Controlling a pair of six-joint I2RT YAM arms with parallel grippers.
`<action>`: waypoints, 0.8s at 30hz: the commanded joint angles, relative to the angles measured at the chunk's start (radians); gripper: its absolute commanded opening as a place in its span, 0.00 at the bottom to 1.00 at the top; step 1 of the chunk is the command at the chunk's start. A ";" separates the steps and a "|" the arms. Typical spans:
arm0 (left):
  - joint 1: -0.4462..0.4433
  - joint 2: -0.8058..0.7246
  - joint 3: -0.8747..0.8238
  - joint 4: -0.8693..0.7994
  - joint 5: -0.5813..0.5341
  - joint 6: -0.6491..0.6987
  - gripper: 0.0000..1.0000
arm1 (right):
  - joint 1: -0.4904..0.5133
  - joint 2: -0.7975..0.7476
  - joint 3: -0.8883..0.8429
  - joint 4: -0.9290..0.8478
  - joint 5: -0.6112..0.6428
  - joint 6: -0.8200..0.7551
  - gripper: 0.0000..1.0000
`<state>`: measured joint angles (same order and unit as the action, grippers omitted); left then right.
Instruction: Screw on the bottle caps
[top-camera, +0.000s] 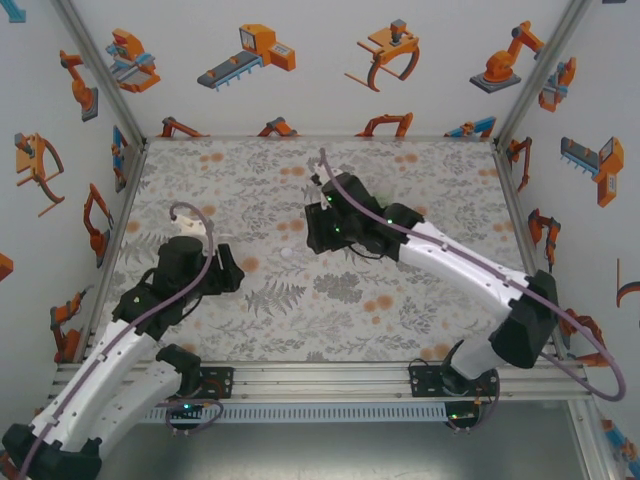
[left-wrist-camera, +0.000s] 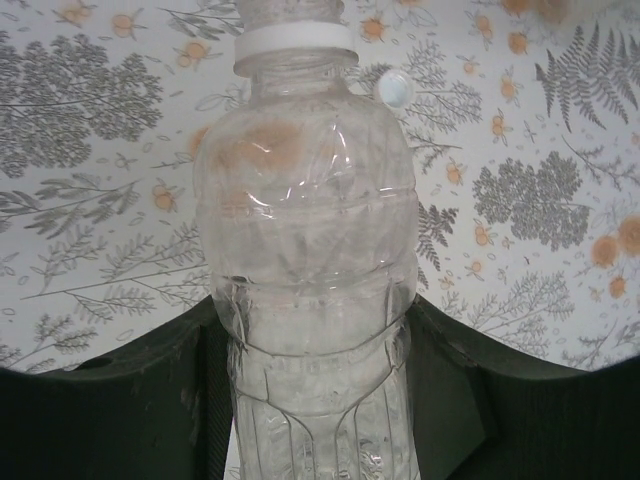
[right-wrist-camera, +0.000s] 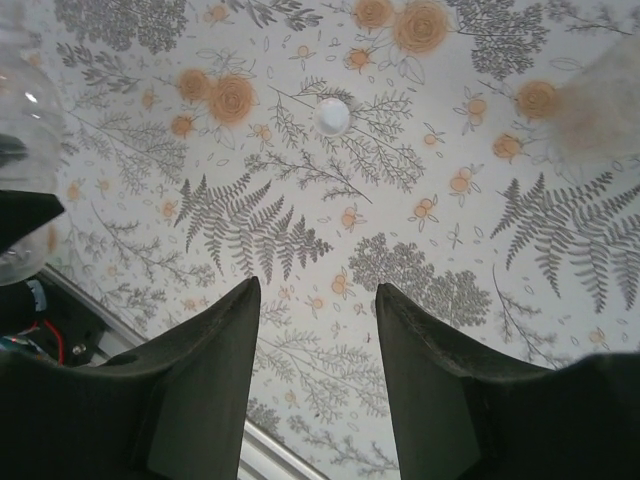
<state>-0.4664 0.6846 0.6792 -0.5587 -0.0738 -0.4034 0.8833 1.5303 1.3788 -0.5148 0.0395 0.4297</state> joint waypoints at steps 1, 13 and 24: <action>0.113 0.016 0.037 -0.011 0.217 0.123 0.04 | 0.024 0.085 0.051 0.044 0.052 -0.021 0.47; 0.322 0.061 0.077 0.062 0.461 0.293 0.09 | 0.043 0.418 0.171 0.121 0.066 -0.040 0.48; 0.362 0.024 0.066 0.073 0.479 0.298 0.11 | 0.043 0.624 0.319 0.104 0.084 -0.051 0.49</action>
<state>-0.1112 0.7193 0.7319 -0.5083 0.3782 -0.1360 0.9237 2.1323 1.6508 -0.4099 0.0994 0.3923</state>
